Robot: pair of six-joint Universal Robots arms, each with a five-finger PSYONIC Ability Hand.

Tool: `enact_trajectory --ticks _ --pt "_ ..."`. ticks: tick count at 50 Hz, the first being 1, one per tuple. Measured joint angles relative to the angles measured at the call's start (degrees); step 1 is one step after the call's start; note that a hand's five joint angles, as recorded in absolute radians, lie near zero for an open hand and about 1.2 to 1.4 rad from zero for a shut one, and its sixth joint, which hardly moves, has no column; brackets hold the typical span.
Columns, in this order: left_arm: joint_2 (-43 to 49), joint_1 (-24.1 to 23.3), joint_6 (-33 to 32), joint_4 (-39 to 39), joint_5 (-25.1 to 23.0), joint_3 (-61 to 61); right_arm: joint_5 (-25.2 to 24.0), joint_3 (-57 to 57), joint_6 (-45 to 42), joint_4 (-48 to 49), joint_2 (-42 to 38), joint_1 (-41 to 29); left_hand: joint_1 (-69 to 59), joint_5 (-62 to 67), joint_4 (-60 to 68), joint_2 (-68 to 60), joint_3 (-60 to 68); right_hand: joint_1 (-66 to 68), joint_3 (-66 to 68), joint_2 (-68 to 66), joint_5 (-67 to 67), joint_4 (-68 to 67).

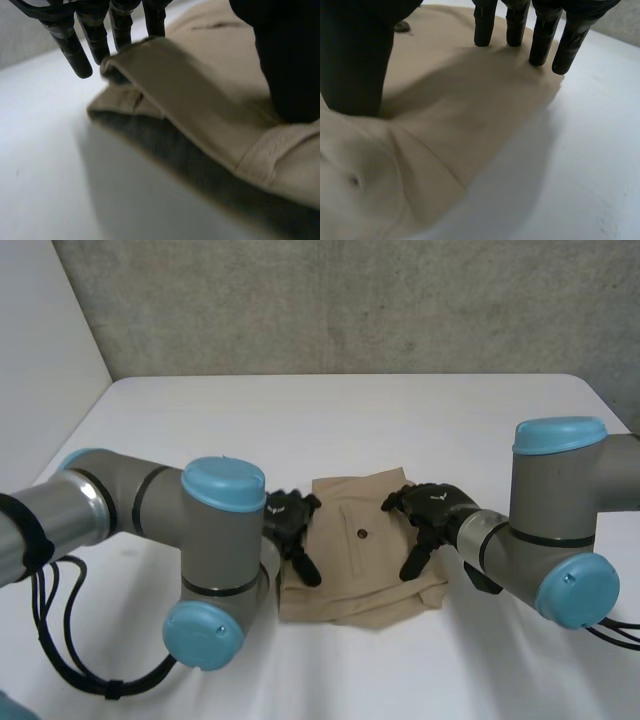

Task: Fold the shorts.

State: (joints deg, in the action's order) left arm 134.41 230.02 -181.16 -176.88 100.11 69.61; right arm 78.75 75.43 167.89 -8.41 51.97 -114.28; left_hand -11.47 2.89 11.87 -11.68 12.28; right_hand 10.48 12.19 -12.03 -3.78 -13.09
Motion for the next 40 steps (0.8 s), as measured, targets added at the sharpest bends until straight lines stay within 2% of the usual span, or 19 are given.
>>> enact_trajectory --ticks 5,9,12,17,19,20,23,24,28,31,40 --pt "-0.2 -0.2 -0.5 2.4 0.8 1.8 1.6 0.5 -4.5 0.2 0.2 -0.1 -0.4 0.0 0.0 0.0 -0.1 -0.5 -0.2 0.5 0.0 0.0" --pt "-4.6 -0.7 -0.5 2.7 0.7 2.7 2.2 1.1 -5.1 0.9 4.4 -0.3 0.2 0.0 -0.1 0.1 -0.1 -0.5 -0.2 0.5 0.1 0.0" --pt "-9.2 -1.0 -0.5 2.4 0.7 2.8 2.9 1.4 -4.0 2.3 8.3 -0.5 0.2 0.0 -0.1 0.1 -0.1 -0.5 -0.2 0.5 0.3 0.0" --pt "-20.7 0.5 -0.6 1.7 0.7 2.6 8.6 2.1 1.6 7.0 18.0 -0.4 0.2 0.0 -0.1 0.1 -0.1 -0.5 -0.2 0.5 0.3 0.0" --pt "-24.8 2.6 -0.7 1.8 0.7 2.5 11.5 2.2 3.1 8.2 21.5 -0.3 0.1 0.0 -0.1 0.1 -0.1 -0.5 -0.2 0.5 0.3 0.0" --pt "-28.5 5.4 -0.8 2.4 0.6 2.4 14.9 2.1 4.1 9.0 25.4 -0.1 0.0 0.0 -0.1 0.0 -0.1 -0.5 -0.2 0.5 0.3 0.0" --pt "-32.4 9.5 -0.8 4.3 -0.1 2.0 17.7 1.7 3.9 8.7 28.7 0.5 0.1 0.0 -0.1 0.1 -0.1 -0.5 -0.2 0.5 0.3 0.0" --pt "-34.3 12.3 -0.7 6.4 -1.2 1.6 18.8 1.3 3.3 7.9 30.1 1.1 0.2 0.0 -0.1 0.1 -0.1 -0.5 -0.2 0.5 0.3 0.0" --pt "-36.7 17.6 -0.2 12.3 -5.0 0.7 19.7 -0.3 1.1 3.8 31.8 2.9 0.2 0.0 -0.1 0.1 -0.1 -0.5 -0.2 0.5 0.3 0.0" --pt "-36.9 19.3 0.6 15.6 -7.6 0.4 19.4 -1.6 -0.1 -0.1 31.8 3.7 0.2 0.0 -0.1 0.1 -0.1 -0.5 -0.2 0.5 0.3 0.0" --pt "-36.7 19.0 2.0 16.7 -8.9 0.9 17.5 -2.1 -0.5 -2.5 31.3 4.0 0.4 0.0 -0.2 0.2 -0.2 -0.5 -0.2 0.5 0.3 0.0"
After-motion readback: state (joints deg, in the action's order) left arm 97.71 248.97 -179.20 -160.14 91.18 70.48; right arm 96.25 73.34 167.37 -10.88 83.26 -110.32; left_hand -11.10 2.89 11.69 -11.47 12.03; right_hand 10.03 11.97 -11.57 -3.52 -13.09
